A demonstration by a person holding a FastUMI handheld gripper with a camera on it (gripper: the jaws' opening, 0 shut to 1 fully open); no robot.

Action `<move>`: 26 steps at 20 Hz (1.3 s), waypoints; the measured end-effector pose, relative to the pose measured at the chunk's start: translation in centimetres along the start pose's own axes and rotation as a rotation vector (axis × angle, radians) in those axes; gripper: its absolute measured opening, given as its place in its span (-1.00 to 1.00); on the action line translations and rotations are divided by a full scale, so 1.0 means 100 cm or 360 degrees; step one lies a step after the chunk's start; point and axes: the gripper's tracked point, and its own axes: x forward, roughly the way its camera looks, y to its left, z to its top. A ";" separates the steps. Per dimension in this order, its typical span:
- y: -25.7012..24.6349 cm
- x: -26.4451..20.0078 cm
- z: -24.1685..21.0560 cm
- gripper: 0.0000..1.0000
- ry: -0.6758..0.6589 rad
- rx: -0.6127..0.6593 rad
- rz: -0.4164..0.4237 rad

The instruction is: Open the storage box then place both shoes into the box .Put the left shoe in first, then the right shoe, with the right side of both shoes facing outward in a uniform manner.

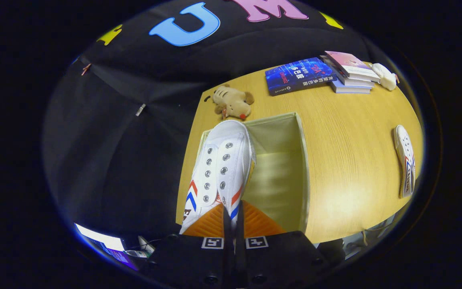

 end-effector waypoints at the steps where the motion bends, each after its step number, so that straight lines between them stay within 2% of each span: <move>1: -0.005 0.010 -0.003 -0.90 0.0022 -0.0013 -0.0041; 5: -0.018 0.043 -0.020 -0.90 0.0132 -0.0089 -0.0205; 10: -0.019 0.077 -0.037 -0.89 0.0226 -0.0094 -0.0283; 12: -0.025 0.094 -0.041 -0.85 0.0259 -0.0153 -0.0286; 14: -0.030 0.098 -0.051 -0.60 0.0303 -0.0267 -0.0298; 15: -0.037 0.094 -0.055 -0.39 0.0322 -0.0323 -0.0330; 17: -0.034 0.089 -0.055 0.03 0.0280 -0.0356 -0.0278; 19: -0.020 0.072 -0.047 0.78 0.0225 -0.0302 -0.0189; 20: -0.012 0.062 -0.037 0.77 0.0178 -0.0286 -0.0156; 21: -0.008 0.049 -0.027 0.91 0.0124 -0.0282 -0.0126; 22: -0.008 0.034 -0.016 0.95 0.0070 -0.0289 -0.0111; 26: -0.019 -0.034 0.029 0.98 -0.0177 -0.0313 -0.0099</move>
